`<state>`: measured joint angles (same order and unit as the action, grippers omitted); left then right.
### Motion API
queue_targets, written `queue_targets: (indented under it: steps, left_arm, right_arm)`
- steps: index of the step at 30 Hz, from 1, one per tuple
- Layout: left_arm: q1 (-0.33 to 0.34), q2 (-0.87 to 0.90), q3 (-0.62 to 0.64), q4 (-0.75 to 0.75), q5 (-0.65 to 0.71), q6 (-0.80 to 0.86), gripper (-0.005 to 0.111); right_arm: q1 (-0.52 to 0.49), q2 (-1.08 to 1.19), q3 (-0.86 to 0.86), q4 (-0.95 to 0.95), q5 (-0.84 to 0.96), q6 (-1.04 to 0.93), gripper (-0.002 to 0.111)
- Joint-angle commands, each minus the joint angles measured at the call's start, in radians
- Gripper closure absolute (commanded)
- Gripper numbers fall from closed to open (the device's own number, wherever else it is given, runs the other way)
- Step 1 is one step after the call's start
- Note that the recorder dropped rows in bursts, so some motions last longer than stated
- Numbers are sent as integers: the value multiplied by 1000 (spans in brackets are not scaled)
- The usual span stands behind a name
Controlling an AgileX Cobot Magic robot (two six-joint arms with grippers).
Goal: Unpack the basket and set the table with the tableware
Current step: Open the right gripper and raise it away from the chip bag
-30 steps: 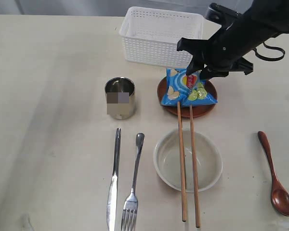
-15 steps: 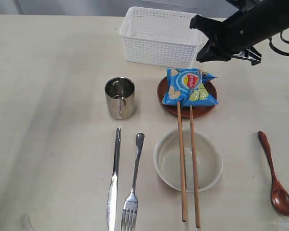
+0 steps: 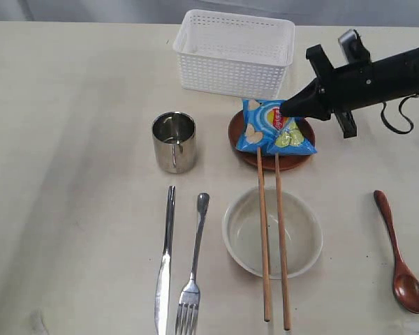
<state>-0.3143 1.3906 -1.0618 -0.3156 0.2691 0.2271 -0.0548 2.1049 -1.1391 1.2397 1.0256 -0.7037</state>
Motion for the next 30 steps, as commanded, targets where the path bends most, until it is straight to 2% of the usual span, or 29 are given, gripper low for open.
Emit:
queue_targets:
  steps: [1, 5, 11, 19, 26, 30]
  left_arm:
    - [2, -10, 2, 5, 2, 4, 107]
    - [2, -10, 2, 5, 2, 4, 107]
    - [2, -10, 2, 5, 2, 4, 107]
    - [2, -10, 2, 5, 0, 4, 107]
    - [2, -10, 2, 5, 0, 4, 107]
    - [2, -12, 2, 5, 21, 4, 107]
  right_arm:
    - [-6, 18, 1, 12, -41, -14, 109]
    - [-6, 12, 1, 8, -73, -7, 109]
    - [20, 12, 1, -150, -153, 83, 109]
    - [22, -41, 0, -41, -84, 34, 109]
    - [22, -162, 0, -45, -66, 34, 109]
    - [22, -248, 2, -136, -60, 37, 109]
